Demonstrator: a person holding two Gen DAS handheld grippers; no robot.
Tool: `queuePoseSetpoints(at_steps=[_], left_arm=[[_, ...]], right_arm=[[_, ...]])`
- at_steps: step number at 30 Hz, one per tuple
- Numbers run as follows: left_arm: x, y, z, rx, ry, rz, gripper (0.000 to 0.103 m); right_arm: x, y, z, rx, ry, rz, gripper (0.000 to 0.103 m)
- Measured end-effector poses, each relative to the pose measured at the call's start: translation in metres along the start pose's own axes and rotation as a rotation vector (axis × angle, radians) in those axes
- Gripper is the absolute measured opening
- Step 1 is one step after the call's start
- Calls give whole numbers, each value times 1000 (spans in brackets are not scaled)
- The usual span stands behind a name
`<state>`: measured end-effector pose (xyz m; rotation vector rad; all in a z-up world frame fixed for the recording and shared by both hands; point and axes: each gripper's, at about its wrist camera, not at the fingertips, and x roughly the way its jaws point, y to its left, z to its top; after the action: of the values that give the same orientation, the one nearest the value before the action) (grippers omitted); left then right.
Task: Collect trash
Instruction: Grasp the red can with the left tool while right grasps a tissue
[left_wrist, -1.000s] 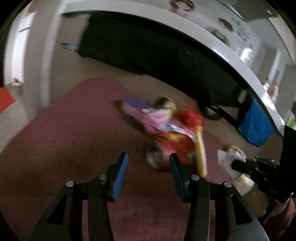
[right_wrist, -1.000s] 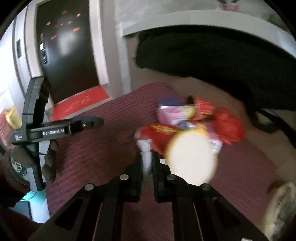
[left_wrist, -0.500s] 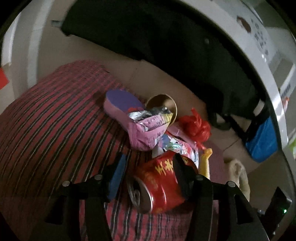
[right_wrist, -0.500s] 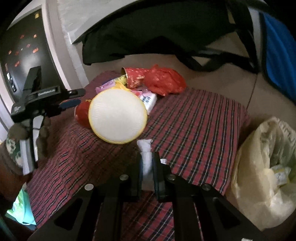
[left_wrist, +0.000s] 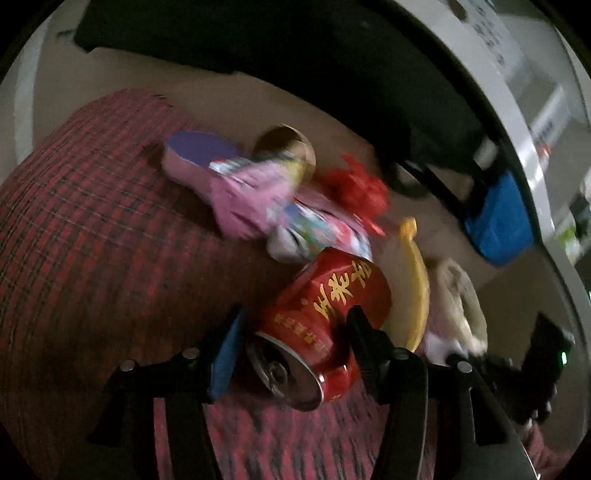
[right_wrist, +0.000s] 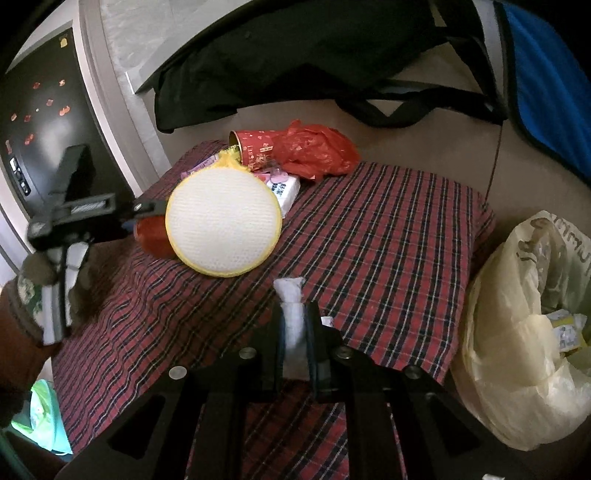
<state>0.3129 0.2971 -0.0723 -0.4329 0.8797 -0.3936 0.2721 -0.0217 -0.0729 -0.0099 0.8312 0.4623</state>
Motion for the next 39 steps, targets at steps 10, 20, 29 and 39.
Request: queuePoseSetpoints(at_steps=[10,20,29,39], left_arm=[[-6,-52,-27,205,38,11,58],[11,-16,-9,47,78,-19,64],[18,-43,-30,43,107,37,67],[-24,-66,-51,10,-73,165,62]], right_arm=[[-4,-7,-10,32,-7,17,11],[-11,-11,-19,67,-23,35,13],[-11,-10,-20,72,-33,39,13],[-20,-4,-16,62,-78,50,13]])
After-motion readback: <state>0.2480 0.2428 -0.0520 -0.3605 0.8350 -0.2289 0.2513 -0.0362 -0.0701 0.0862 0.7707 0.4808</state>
